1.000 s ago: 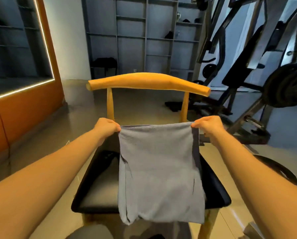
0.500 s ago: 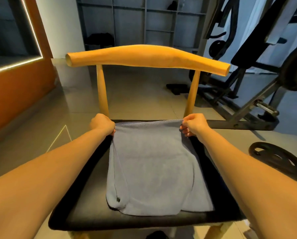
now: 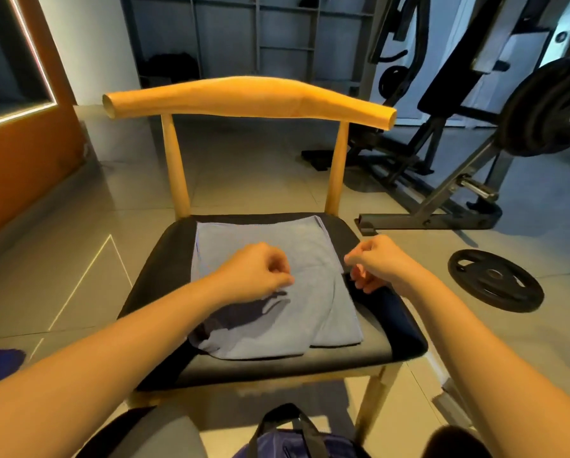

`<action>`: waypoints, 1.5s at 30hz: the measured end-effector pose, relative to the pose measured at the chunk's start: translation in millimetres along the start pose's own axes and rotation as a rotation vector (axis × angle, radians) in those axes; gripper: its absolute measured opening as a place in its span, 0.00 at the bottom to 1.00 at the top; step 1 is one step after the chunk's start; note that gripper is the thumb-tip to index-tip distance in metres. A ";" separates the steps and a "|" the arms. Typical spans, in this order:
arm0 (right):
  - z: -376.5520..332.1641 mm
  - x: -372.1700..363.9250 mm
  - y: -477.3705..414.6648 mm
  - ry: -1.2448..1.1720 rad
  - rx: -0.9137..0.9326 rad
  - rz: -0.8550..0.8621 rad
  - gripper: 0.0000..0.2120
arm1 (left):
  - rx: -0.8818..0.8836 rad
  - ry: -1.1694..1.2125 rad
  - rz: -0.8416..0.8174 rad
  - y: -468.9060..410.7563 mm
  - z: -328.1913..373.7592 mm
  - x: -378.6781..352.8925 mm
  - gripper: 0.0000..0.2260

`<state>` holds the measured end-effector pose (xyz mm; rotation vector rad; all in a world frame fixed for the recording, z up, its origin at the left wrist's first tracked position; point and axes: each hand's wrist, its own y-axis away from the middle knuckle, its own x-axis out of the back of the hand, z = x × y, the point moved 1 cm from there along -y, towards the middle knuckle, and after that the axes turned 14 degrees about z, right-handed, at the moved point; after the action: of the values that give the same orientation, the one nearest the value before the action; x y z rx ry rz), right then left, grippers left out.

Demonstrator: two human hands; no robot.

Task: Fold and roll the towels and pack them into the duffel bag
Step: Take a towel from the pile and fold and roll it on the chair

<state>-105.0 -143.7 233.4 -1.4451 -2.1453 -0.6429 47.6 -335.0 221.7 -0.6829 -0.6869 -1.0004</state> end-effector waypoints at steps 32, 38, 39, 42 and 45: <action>76.3 -7.3 107.1 0.202 0.213 0.426 0.07 | -0.112 -0.305 0.474 117.0 -12.7 -37.0 0.16; 34.5 -61.4 121.8 0.327 0.811 0.226 0.06 | 0.027 -0.298 0.655 167.4 -32.0 -6.6 0.12; 33.2 -71.6 121.6 0.348 0.864 0.184 0.07 | 0.048 -0.291 0.656 173.8 -34.2 -4.8 0.14; 38.5 -92.0 121.5 0.391 0.922 0.180 0.08 | 0.081 -0.267 0.649 185.0 -42.5 -5.2 0.12; 50.7 -99.4 121.7 0.355 0.904 0.233 0.08 | 0.038 -0.253 0.650 183.3 -46.3 -8.3 0.07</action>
<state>35.8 -142.7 147.0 -0.9478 -1.6008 0.1621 219.7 -297.4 152.5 -0.9301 -0.6372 -0.3040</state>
